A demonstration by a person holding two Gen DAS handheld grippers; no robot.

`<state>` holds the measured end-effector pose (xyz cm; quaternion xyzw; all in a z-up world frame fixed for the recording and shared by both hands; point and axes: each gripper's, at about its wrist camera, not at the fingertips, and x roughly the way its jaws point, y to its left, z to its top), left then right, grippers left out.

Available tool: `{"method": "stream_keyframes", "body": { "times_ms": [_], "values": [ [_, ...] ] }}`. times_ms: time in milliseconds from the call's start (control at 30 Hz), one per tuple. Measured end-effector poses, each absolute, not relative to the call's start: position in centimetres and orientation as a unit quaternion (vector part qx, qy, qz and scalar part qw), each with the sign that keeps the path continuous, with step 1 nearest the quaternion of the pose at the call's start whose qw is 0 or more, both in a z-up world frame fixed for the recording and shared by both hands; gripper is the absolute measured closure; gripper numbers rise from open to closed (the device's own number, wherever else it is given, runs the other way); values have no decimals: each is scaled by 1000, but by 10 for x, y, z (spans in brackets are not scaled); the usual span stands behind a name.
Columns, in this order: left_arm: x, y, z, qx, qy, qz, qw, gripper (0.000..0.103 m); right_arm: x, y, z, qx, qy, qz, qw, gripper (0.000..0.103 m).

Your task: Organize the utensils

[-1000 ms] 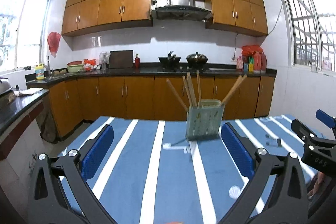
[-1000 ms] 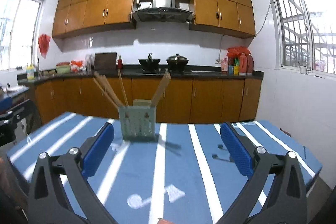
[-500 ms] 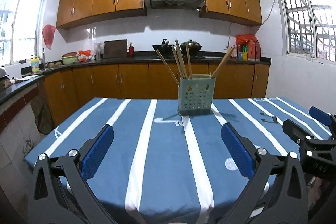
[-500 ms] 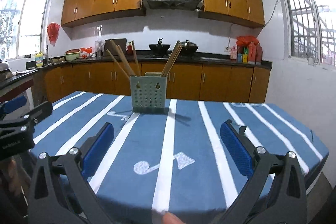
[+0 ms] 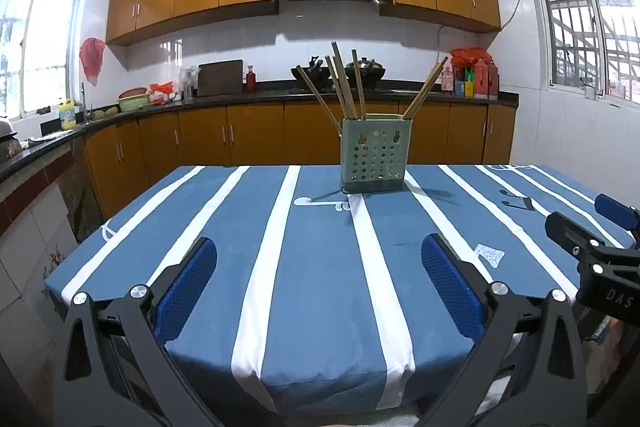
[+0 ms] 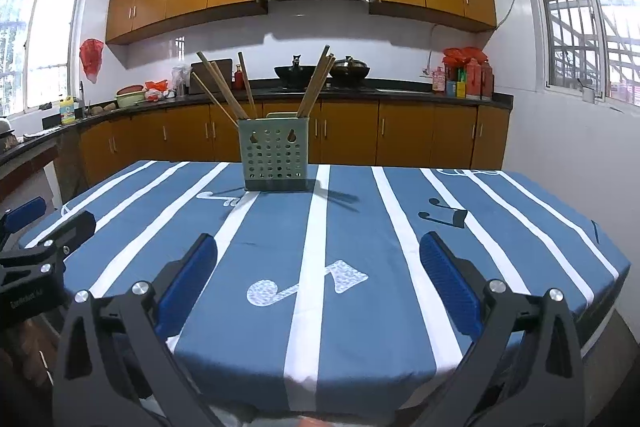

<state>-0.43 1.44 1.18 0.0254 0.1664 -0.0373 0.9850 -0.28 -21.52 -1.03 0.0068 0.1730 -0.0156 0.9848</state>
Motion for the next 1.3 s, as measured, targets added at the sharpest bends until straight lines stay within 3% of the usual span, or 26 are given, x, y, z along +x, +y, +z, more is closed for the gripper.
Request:
{"method": "stream_keyframes", "body": {
  "times_ms": [1300],
  "values": [
    [-2,18,3,15,186,-39,982,2,-1,-211,-17,6,185,-23,983,4]
  ]
}}
